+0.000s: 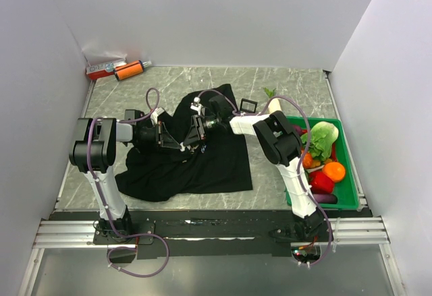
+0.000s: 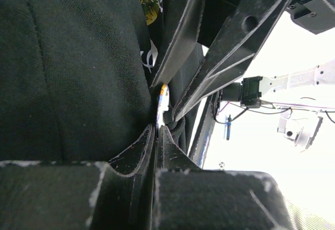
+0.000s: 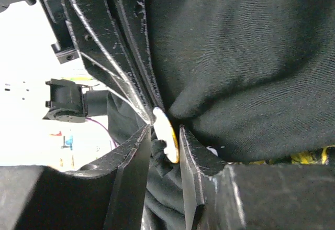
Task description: Remove the brooch from the garment
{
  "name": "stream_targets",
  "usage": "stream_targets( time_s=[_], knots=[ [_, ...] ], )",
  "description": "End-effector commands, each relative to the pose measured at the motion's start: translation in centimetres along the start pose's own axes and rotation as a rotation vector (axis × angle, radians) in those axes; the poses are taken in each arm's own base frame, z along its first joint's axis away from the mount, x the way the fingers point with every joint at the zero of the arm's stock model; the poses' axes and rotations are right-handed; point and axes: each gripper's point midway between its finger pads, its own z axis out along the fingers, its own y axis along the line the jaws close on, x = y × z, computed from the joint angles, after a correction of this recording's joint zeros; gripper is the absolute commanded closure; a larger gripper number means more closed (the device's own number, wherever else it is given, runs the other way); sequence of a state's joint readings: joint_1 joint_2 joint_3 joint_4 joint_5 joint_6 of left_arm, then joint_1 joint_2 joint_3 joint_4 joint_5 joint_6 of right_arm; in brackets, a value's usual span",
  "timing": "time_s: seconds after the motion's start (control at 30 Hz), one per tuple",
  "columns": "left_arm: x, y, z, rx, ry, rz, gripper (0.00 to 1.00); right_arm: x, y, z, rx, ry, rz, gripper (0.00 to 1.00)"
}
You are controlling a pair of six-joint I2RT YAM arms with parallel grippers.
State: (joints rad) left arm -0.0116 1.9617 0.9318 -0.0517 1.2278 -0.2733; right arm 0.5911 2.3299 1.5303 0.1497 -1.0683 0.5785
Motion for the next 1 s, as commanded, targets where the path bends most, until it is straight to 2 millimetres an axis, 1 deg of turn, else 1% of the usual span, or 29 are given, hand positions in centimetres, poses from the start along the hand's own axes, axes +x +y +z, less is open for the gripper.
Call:
stream_targets(
  time_s=[0.0,0.2,0.5,0.6,0.63,0.73,0.9,0.93,0.97],
  knots=[
    [-0.5,-0.3,-0.1,0.033,0.002,0.024,0.99,0.0,1.1,0.6,-0.059,0.029,-0.045,0.63],
    [-1.0,-0.1,-0.1,0.025,-0.005,0.027,0.99,0.4,1.8,0.4,-0.105,0.039,-0.060,0.62],
    [-1.5,0.3,0.0,0.017,-0.004,0.032,0.99,0.4,2.1,0.3,-0.126,0.042,-0.079,0.69],
    [-1.5,0.1,-0.1,0.025,-0.004,0.033,0.99,0.5,1.7,0.3,-0.111,0.044,-0.077,0.76],
    [-1.5,0.0,-0.1,0.025,-0.005,0.033,0.99,0.8,1.6,0.3,-0.101,0.055,-0.064,0.80],
    [-1.7,-0.5,-0.2,0.032,-0.014,0.046,0.99,0.9,1.0,0.7,-0.068,0.066,-0.071,0.86],
    [-2.1,-1.8,-0.5,0.049,-0.026,0.090,0.99,1.1,0.1,0.6,-0.006,0.064,-0.033,0.89],
    [-2.1,-1.9,-0.6,0.053,-0.023,0.096,0.99,0.9,0.1,0.7,0.004,0.061,-0.033,0.89],
    [-2.0,-1.9,-0.6,0.055,-0.020,0.112,0.99,0.6,-0.5,0.8,0.042,0.047,-0.030,0.89]
  ],
)
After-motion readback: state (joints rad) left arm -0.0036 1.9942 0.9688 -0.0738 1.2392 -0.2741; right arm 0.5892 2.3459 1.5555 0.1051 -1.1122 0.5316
